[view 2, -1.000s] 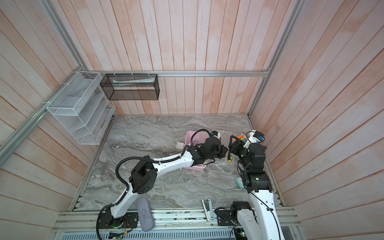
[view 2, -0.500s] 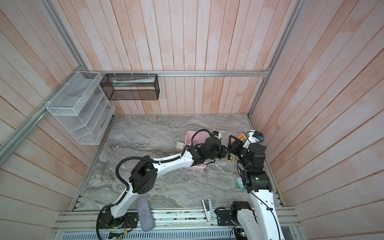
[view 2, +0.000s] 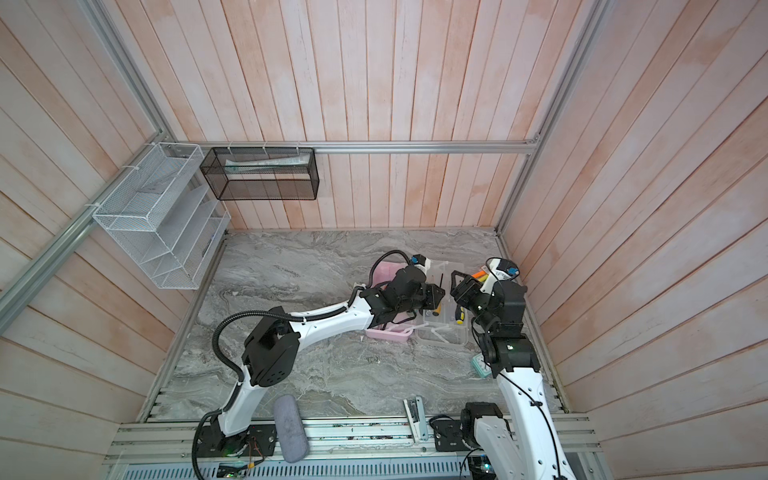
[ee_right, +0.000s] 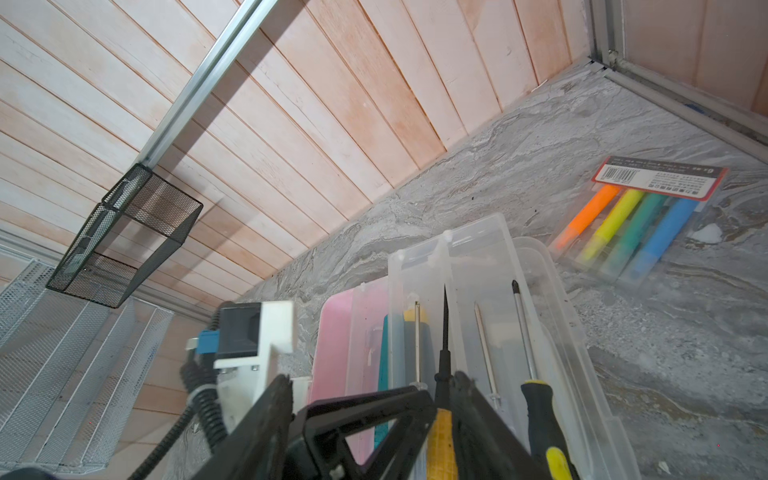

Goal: Pack the tool kit

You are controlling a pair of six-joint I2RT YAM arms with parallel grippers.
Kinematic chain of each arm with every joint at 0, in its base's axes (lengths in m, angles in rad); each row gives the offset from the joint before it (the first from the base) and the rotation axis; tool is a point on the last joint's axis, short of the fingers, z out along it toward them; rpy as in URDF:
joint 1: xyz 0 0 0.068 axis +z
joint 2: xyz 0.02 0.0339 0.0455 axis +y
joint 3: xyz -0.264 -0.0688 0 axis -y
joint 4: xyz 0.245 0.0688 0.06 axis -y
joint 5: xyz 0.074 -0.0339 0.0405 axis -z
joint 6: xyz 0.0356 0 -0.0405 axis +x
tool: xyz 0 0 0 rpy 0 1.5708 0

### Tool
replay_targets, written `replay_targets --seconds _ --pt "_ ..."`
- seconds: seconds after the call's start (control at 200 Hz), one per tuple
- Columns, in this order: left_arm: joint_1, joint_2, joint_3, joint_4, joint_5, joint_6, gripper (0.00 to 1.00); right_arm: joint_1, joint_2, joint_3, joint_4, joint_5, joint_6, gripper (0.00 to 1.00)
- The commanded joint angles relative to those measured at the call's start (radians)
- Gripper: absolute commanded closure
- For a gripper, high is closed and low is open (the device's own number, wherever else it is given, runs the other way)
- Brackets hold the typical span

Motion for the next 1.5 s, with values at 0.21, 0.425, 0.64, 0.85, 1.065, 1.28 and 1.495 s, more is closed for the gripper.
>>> replay_targets --seconds 0.21,0.425,0.64,0.85,1.065,1.28,1.495 --pt "0.123 -0.309 -0.282 0.128 -0.224 0.337 0.66 -0.002 0.007 -0.025 0.046 -0.118 -0.005 0.40" --pt "0.285 -0.327 -0.290 0.064 -0.083 0.472 0.50 0.044 0.057 -0.038 0.049 -0.114 -0.017 0.41" --pt "0.344 -0.195 -0.116 -0.151 0.061 0.567 0.44 0.108 0.103 -0.026 0.066 -0.066 -0.004 0.41" --pt "0.358 -0.082 -0.030 -0.234 0.073 0.584 0.46 0.152 0.132 -0.010 0.081 -0.038 0.006 0.41" --pt "0.375 0.034 0.103 -0.365 0.071 0.569 0.49 0.162 0.134 -0.031 0.105 -0.026 0.023 0.41" --pt "0.380 0.081 0.120 -0.373 0.058 0.521 0.53 0.165 0.131 -0.033 0.105 -0.016 0.022 0.41" --pt "0.379 0.129 0.157 -0.405 0.044 0.468 0.63 0.164 0.112 -0.045 0.114 -0.011 0.023 0.41"
